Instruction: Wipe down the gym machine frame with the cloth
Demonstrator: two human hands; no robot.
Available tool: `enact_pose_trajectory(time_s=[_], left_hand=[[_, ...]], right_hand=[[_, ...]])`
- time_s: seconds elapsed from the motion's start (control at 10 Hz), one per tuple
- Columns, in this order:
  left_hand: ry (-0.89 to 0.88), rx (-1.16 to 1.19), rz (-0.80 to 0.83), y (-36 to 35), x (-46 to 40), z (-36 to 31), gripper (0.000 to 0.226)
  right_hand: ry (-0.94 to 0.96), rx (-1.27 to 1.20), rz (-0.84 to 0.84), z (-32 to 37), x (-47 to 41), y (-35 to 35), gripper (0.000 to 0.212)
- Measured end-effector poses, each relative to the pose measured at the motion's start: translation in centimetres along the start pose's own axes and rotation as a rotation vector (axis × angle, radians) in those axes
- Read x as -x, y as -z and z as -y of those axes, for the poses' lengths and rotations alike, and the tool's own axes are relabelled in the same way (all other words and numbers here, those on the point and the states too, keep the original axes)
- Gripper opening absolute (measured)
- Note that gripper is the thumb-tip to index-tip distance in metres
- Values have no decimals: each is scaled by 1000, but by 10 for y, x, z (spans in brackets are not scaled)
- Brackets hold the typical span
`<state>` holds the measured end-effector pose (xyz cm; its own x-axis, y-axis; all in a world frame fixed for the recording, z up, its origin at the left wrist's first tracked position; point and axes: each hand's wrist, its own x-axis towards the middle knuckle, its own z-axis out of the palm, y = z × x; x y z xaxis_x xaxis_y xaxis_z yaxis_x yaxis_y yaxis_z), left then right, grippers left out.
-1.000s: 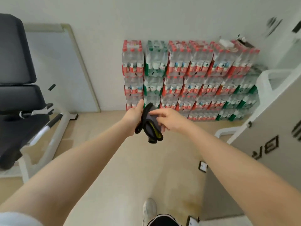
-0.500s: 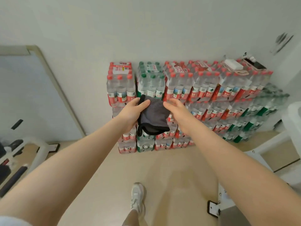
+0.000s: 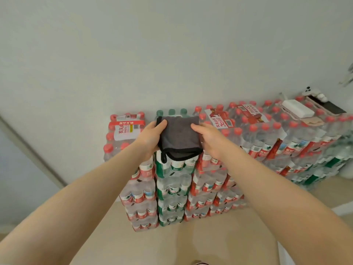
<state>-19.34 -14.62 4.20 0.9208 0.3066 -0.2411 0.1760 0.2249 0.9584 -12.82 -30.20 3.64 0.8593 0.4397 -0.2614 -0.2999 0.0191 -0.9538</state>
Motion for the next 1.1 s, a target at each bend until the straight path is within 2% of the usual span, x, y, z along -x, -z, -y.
enact_pose_trajectory(time_s=[0.1, 0.2, 0.3, 0.4, 0.5, 0.6, 0.7, 0.8, 0.9, 1.1], left_hand=[[-1, -110, -24, -4, -51, -5, 24], [31, -170, -104, -6, -104, -5, 32], [86, -228, -173, -8, -151, 0, 36], [50, -492, -219, -6, -182, 9, 42], [-76, -1017, -220, 2, -196, 20, 56], [-261, -1287, -80, 5, -194, 30, 58], [-242, -1565, 126, 5, -190, 42, 56], [-115, -1640, 197, 6, -182, 47, 59], [-166, -1578, 171, 7, -165, 38, 59], [-395, -1466, 76, 18, -104, 21, 55]], right_hand=[[7, 139, -75, 9, -60, 5, 12], [-65, 266, -134, 11, -117, 13, 29], [-150, 280, -109, 11, -165, 22, 37], [-129, 508, -80, 10, -196, 31, 48], [53, 934, -33, 11, -211, 39, 69], [216, 1000, 113, 9, -218, 41, 67], [218, 1223, 301, -3, -218, 39, 65], [213, 1448, 375, -9, -211, 36, 67], [272, 1378, 263, -2, -192, 32, 62], [436, 1260, 53, 12, -124, 26, 42]])
